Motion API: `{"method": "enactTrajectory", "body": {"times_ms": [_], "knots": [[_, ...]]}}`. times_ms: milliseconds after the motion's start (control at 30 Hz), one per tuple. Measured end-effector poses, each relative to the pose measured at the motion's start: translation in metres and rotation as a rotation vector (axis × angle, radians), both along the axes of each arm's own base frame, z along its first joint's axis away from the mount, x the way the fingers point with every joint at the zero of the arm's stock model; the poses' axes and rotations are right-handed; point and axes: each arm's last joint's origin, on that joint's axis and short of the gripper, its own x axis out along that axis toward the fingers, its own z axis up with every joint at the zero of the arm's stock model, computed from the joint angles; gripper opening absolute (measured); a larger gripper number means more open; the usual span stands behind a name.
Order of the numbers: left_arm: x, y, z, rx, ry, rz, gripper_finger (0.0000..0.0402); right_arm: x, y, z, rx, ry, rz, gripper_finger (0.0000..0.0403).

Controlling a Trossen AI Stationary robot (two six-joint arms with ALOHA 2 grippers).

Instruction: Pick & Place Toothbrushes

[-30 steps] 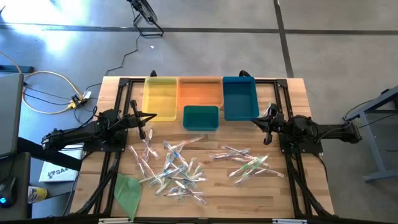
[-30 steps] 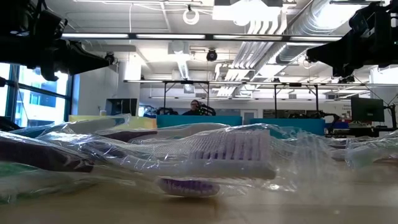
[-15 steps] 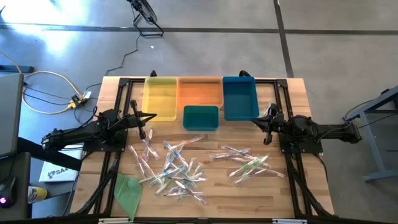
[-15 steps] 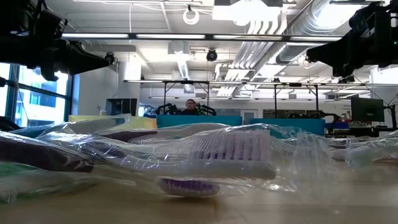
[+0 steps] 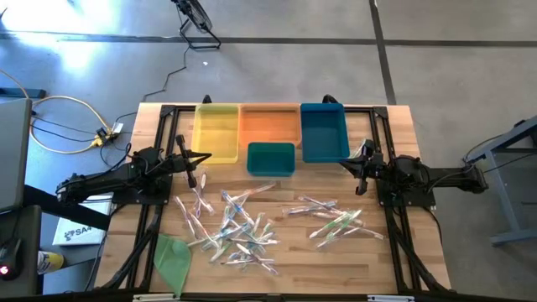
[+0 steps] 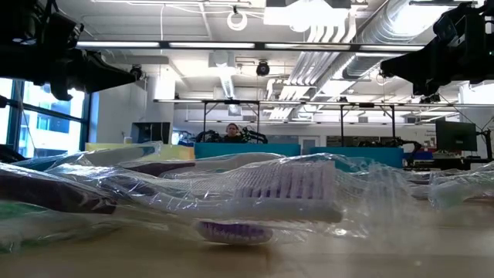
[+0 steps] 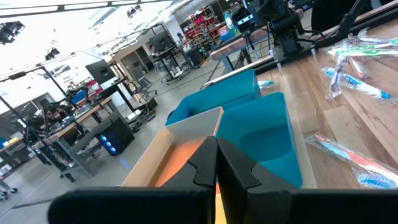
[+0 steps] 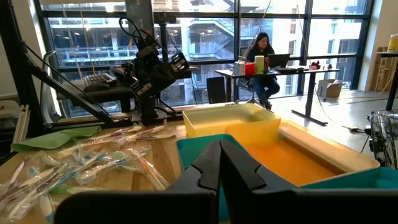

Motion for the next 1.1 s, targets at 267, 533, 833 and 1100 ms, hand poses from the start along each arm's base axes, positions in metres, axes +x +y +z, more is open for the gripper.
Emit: {"method": "enactTrajectory", "body": {"times_ms": [267,533,833,1100], "knots": [[0.0000,0.0000,0.0000,0.000,0.000,0.000,0.0001,0.0000,0.0000,0.0000,0.000,0.000,0.000,0.0002],[-0.0001,0.0000,0.0030,-0.231,-0.109,-0.011,0.0001,0.0000,0.0000,0.0001,0.000,0.000,0.000,0.0002],[-0.0001,-0.0001,0.0034,-0.373,-0.159,-0.019,0.0001,0.0000,0.0000,0.0000,-0.011,0.003,-0.001,0.0002],[-0.0001,-0.0001,0.0030,-0.373,-0.155,-0.018,0.0001,0.0000,0.0000,0.0002,0.025,-0.008,0.002,0.0002]]}}
